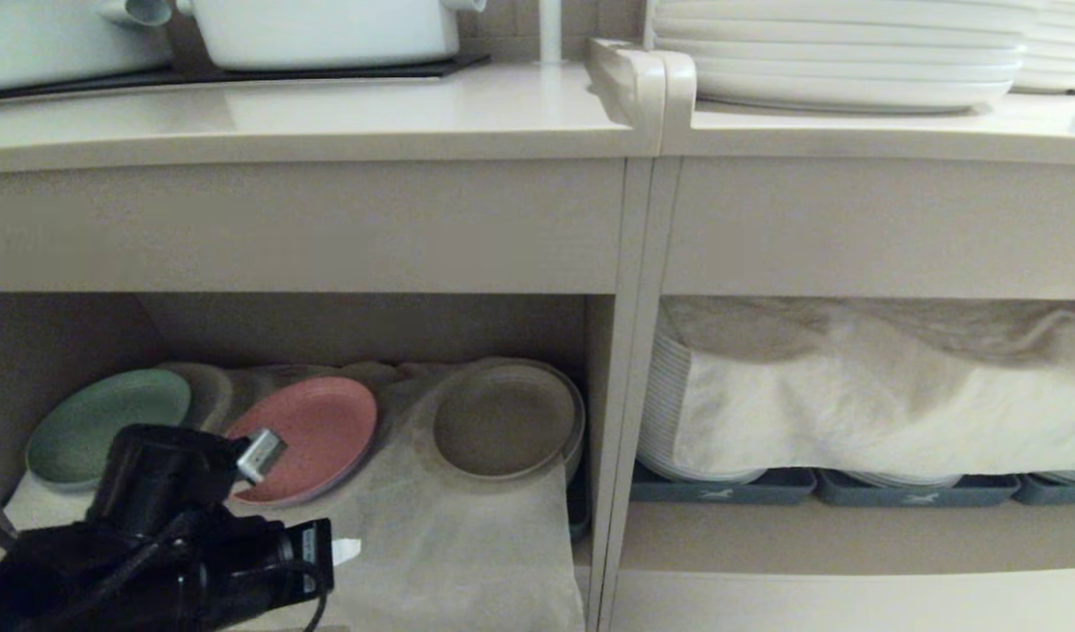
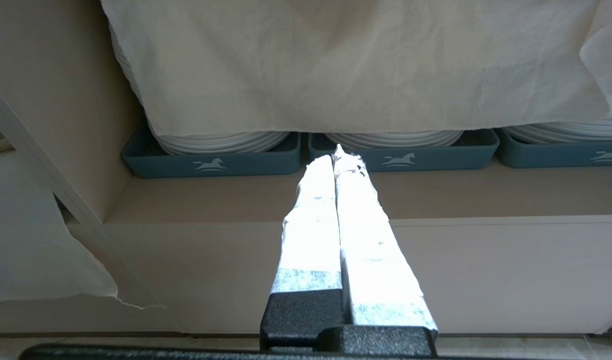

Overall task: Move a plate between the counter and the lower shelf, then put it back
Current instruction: Pick up the plate in the cupboard

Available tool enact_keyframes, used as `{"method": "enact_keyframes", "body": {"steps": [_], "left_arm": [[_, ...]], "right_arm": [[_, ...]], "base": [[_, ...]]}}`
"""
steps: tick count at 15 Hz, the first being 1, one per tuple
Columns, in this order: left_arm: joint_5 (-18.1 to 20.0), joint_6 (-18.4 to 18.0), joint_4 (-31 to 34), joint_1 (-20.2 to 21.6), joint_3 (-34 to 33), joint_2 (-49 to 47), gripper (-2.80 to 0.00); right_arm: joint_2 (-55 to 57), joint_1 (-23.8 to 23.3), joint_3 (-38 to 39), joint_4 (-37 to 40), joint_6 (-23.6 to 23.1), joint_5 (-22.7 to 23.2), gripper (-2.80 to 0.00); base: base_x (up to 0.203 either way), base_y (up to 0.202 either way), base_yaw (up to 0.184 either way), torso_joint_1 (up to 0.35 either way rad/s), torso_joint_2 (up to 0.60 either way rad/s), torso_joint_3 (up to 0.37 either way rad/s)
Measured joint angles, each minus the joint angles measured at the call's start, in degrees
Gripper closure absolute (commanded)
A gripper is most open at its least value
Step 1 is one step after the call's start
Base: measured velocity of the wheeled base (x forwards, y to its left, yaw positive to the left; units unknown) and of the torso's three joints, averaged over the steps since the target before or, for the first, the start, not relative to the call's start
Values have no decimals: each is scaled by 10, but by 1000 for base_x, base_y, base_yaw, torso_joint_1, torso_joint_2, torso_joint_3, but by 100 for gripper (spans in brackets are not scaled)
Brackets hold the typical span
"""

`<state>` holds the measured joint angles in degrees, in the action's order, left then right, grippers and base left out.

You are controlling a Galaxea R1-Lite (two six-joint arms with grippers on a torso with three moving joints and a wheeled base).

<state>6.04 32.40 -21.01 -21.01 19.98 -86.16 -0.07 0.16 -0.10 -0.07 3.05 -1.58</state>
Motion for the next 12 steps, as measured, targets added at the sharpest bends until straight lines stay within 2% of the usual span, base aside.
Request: {"method": "enact_keyframes", "body": {"steps": [1,3,8,12], "left_arm": [[-13,17,0,-15,8,-13,0],[-19,24,-5,-27,18,-42,0],[-30,39,-104,-31,33,-122,0],[-48,51,-126,-29,57,-172,0]], "right_arm": [[0,0,0,0,0,0,0],[0,0,0,0,0,0,0],[0,0,0,0,0,0,0],[0,0,0,0,0,0,0]], "base": [[0,0,0,0,0,0],[0,0,0,0,0,0],[0,0,0,0,0,0],[0,0,0,0,0,0]]}}
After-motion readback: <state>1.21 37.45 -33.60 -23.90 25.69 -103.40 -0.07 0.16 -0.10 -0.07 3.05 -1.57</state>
